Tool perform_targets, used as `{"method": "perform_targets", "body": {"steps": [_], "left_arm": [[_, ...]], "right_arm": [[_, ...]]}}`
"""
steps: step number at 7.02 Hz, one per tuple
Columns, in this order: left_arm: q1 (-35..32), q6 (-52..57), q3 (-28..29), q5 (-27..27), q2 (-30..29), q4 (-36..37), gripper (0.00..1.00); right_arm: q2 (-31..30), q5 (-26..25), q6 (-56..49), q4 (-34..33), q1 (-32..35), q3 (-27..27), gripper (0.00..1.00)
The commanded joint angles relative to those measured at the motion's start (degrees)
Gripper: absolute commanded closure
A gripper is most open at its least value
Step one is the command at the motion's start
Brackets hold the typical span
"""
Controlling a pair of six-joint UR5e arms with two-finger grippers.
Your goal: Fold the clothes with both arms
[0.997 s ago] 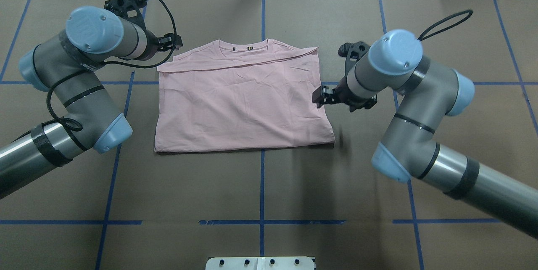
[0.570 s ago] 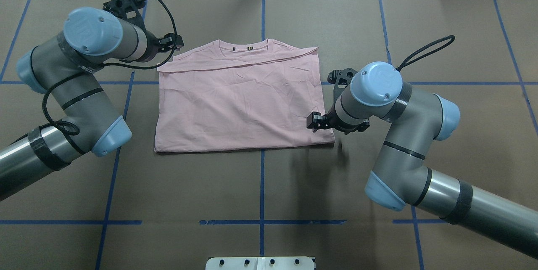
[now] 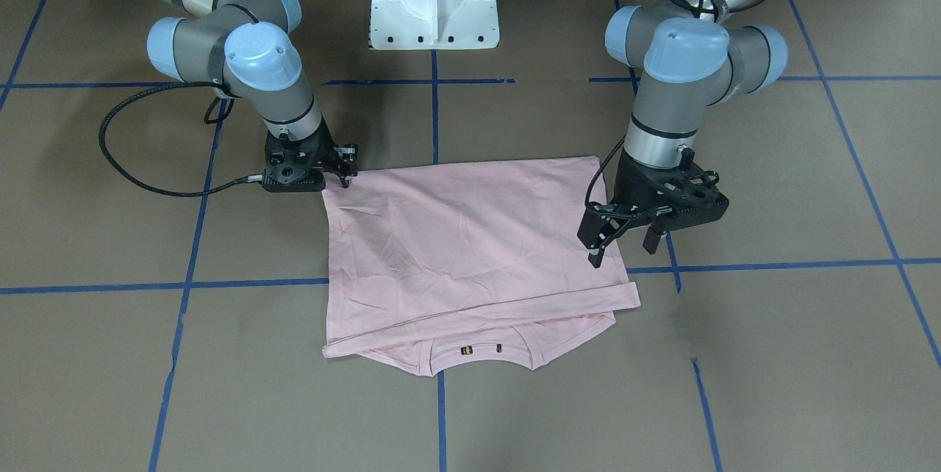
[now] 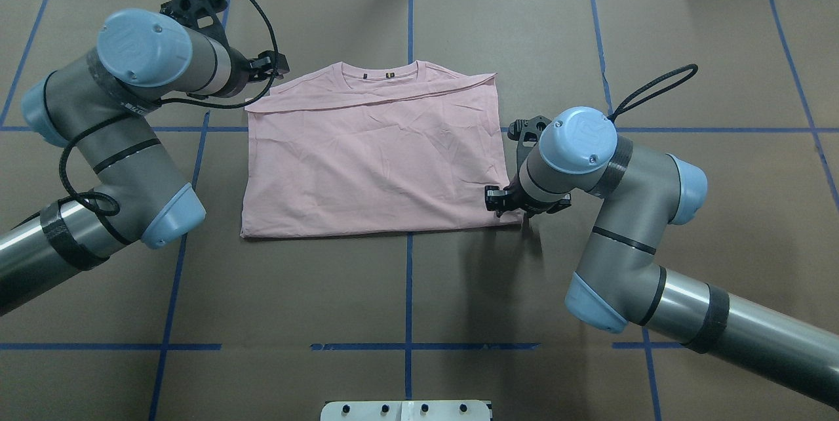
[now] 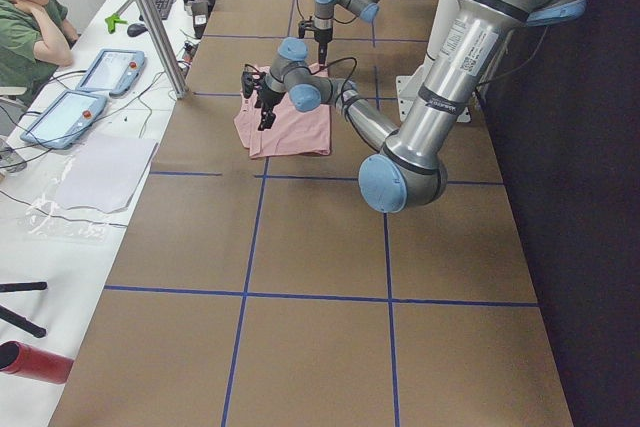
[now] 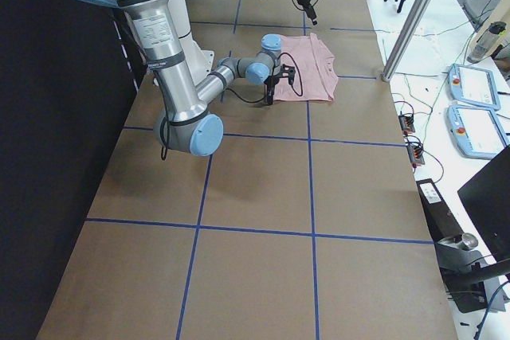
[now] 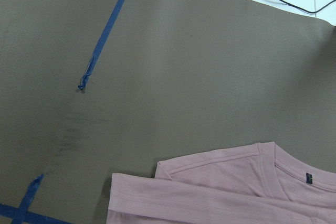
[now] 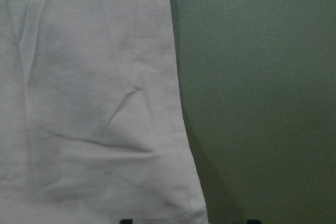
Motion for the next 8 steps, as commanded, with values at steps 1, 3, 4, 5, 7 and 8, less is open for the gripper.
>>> {"method": "perform_targets", "body": {"steps": [1, 3, 4, 5, 7, 8], "left_arm": [[0.0, 0.0, 0.0, 0.0, 0.0, 0.0, 0.0], [0.0, 0.0, -0.1, 0.0, -0.1, 0.0, 0.0], [0.1, 0.0, -0.1, 0.0, -0.1, 0.0, 0.0], [0.2, 0.0, -0.2, 0.0, -0.2, 0.0, 0.0], [0.2, 0.0, -1.0, 0.0, -0.2, 0.1, 0.0], [0.3, 0.0, -1.5, 0.0, -0.2, 0.8, 0.0]], "right_arm": [[0.0, 0.0, -0.2, 0.0, 0.2, 0.1, 1.0], [-0.1, 0.9, -0.3, -0.1, 1.0, 0.6, 1.0], [-1.4, 1.0, -0.2, -0.9, 1.4, 2.7, 1.0], [-6.3, 1.0, -0.2, -2.1, 0.8, 7.9, 1.0], [-18.1, 1.1, 0.7, -2.5, -4.2, 20.4, 1.0], [-22.9, 2.9, 1.1, -2.5, -7.9, 24.8, 1.0]]}}
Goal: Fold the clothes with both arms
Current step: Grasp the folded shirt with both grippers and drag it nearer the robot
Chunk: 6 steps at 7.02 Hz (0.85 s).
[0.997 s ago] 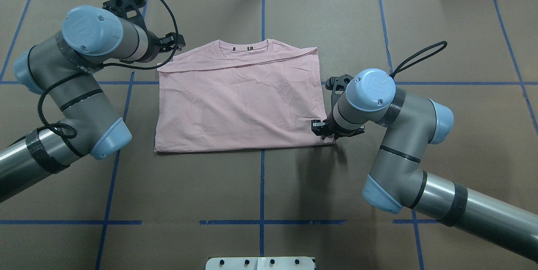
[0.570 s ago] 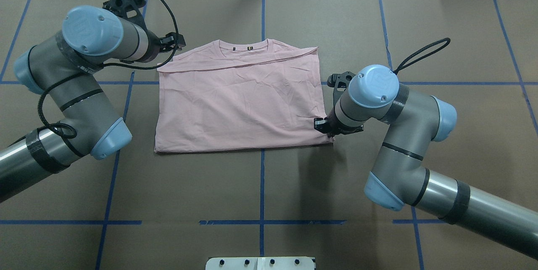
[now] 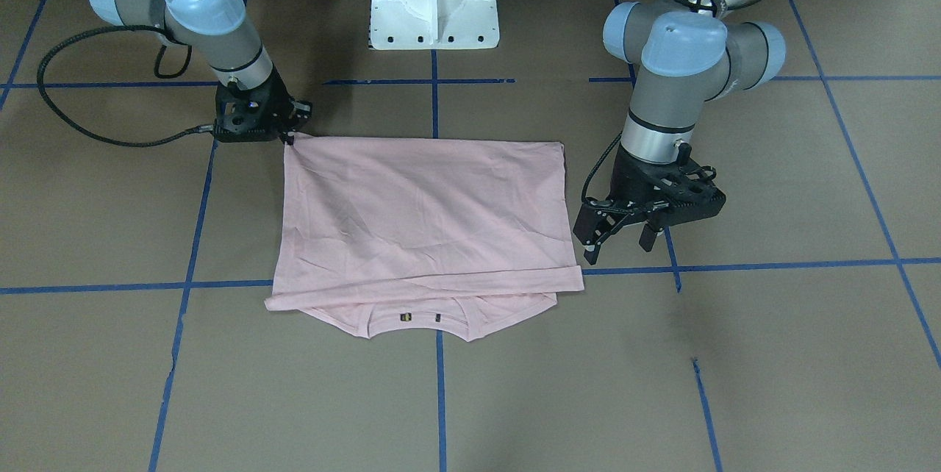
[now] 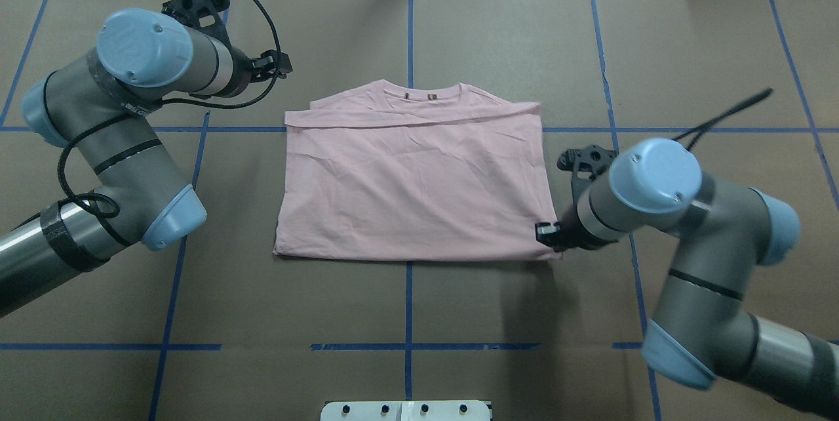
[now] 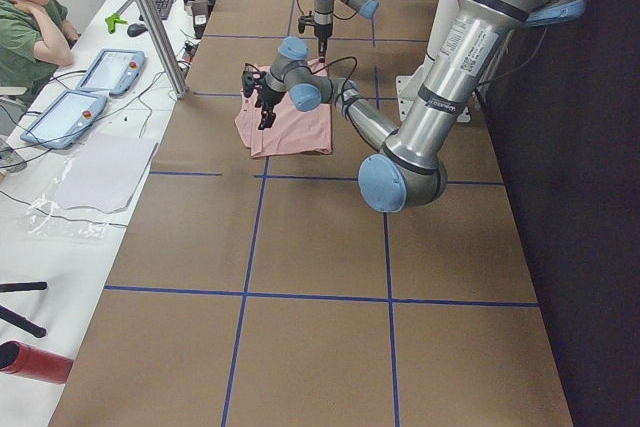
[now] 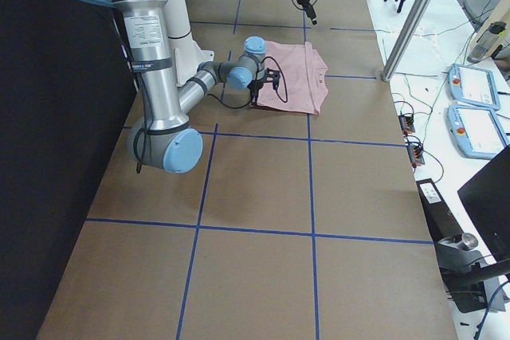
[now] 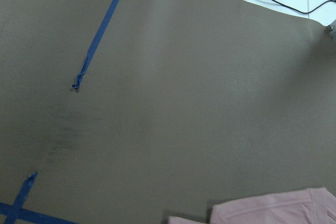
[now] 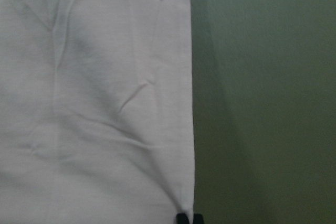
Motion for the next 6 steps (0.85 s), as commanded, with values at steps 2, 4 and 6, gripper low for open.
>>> {"method": "perform_targets", "body": {"steps": [2, 4, 6], "left_arm": [[1.0, 0.0, -2.5, 0.0, 0.0, 1.9, 0.0], [2.6, 0.2, -4.7, 0.0, 0.1, 3.8, 0.0], [5.5, -0.3, -9.2, -4.2, 1.0, 8.2, 0.0]], "right_arm": [[-12.7, 4.5, 8.3, -0.1, -15.3, 12.7, 1.0], [-12.4, 4.5, 10.7, 0.5, -19.6, 12.9, 0.01], [-10.4, 4.4, 10.8, 0.6, -13.5, 14.4, 0.0]]}}
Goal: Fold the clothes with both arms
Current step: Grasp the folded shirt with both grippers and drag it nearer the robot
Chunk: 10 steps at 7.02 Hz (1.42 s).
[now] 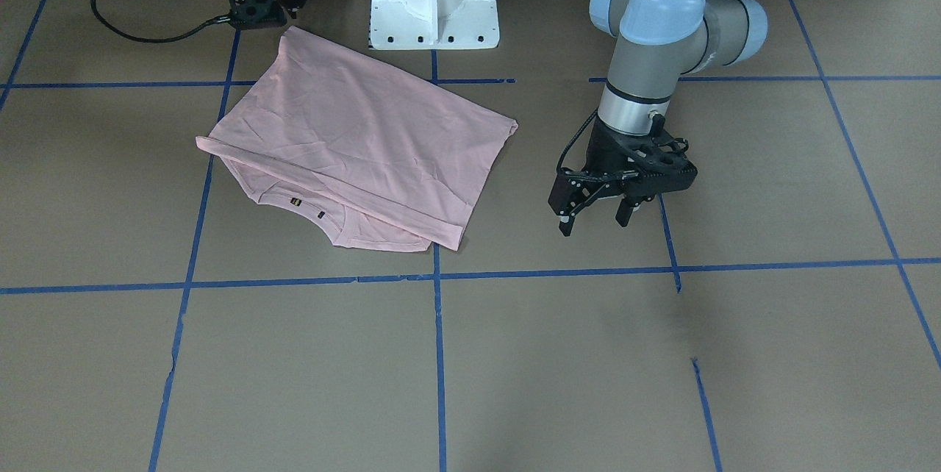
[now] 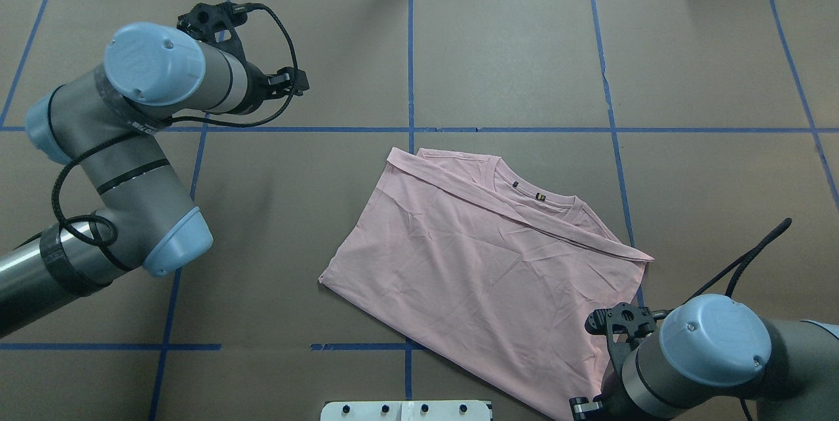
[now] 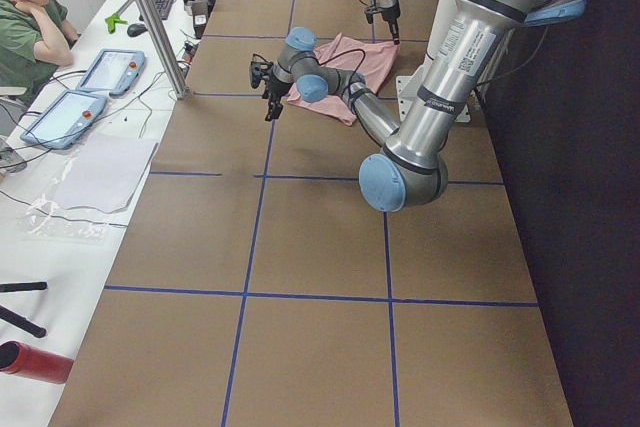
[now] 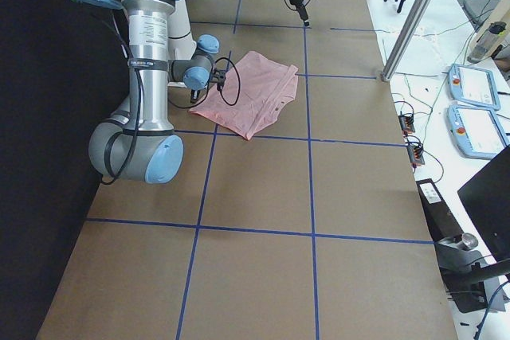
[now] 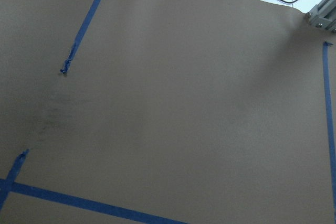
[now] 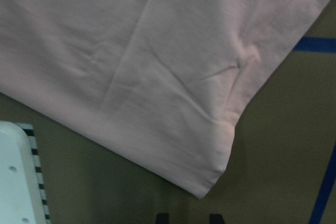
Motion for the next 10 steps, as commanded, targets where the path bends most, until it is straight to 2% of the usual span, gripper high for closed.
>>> {"method": "perform_targets", "body": {"steps": [1, 3, 4, 5, 9, 10], "left_arm": [[5.2, -6.2, -6.3, -5.7, 0.8, 7.9, 0.0], [16.0, -23.2, -7.0, -5.1, 0.9, 10.2, 0.0], [19.8, -28.1, -5.4, -1.8, 0.3, 10.4, 0.01], [20.6, -29.9, -2.1, 0.1, -0.2, 10.1, 0.01], [21.2, -30.7, -1.9, 0.0, 0.3, 10.2, 0.1], [21.2, -30.7, -1.9, 0.0, 0.3, 10.3, 0.22]], "right_arm": [[5.0, -0.2, 0.2, 0.2, 9.1, 0.5, 0.0], [9.0, -1.0, 0.1, 0.1, 16.3, -0.1, 0.0], [9.1, -1.9, 0.1, 0.2, 18.5, -0.1, 0.0], [10.0, -2.2, 0.1, 0.1, 19.2, -0.1, 0.0], [10.2, -2.1, 0.1, 0.2, 19.6, -0.1, 0.0], [10.2, -2.1, 0.1, 0.2, 19.7, -0.1, 0.0]]}}
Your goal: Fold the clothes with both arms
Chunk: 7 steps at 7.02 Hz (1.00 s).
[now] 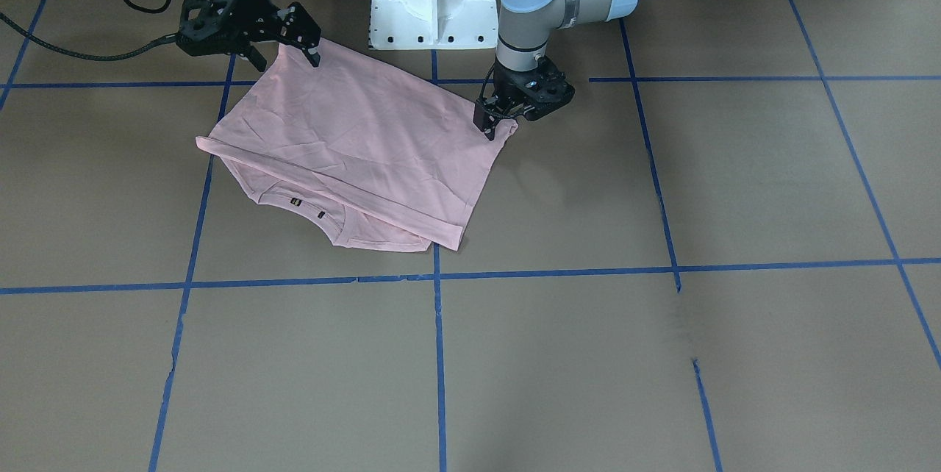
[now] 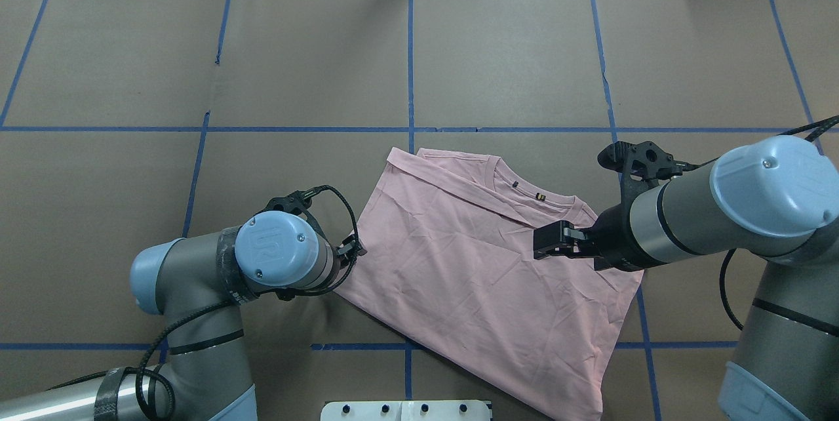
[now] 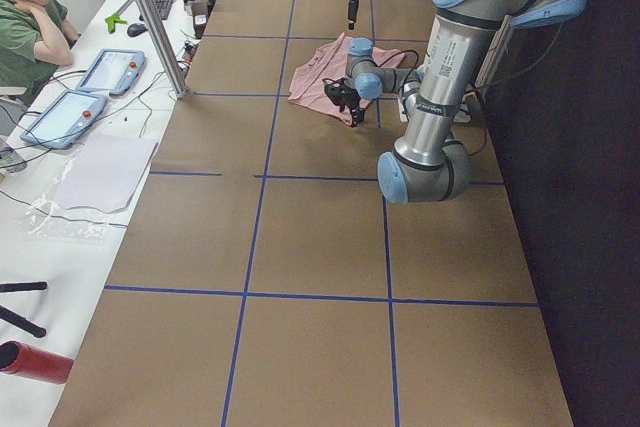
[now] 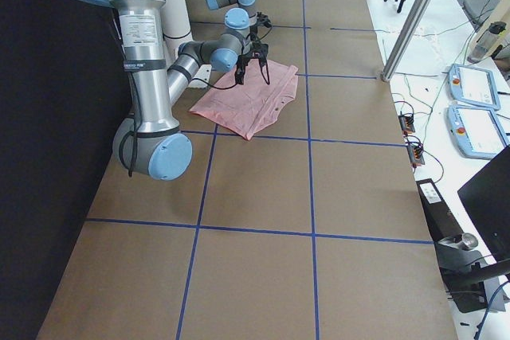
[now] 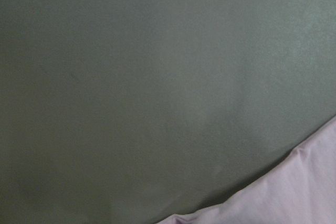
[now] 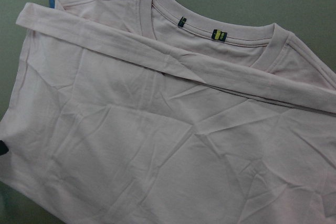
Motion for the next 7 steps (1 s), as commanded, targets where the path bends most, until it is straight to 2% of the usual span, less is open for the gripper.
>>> {"method": "perform_targets", "body": {"steps": [1, 2, 3, 7], "left_arm": [[0.1, 0.0, -0.1, 0.0, 0.1, 0.1, 0.55], [0.1, 0.0, -0.1, 0.1, 0.2, 0.1, 0.86], [0.1, 0.2, -0.1, 0.0, 0.1, 0.1, 1.0], [-0.9, 1.1, -0.7, -0.4, -0.2, 0.4, 1.0]], "right_arm": [[0.0, -0.1, 0.0, 0.0, 0.1, -0.1, 0.0], [0.0, -0.1, 0.0, -0.1, 0.1, 0.0, 0.0], [0.0, 0.0, 0.1, 0.0, 0.1, 0.0, 0.0], [-0.1, -0.1, 0.1, -0.1, 0.4, 0.0, 0.0]]}}
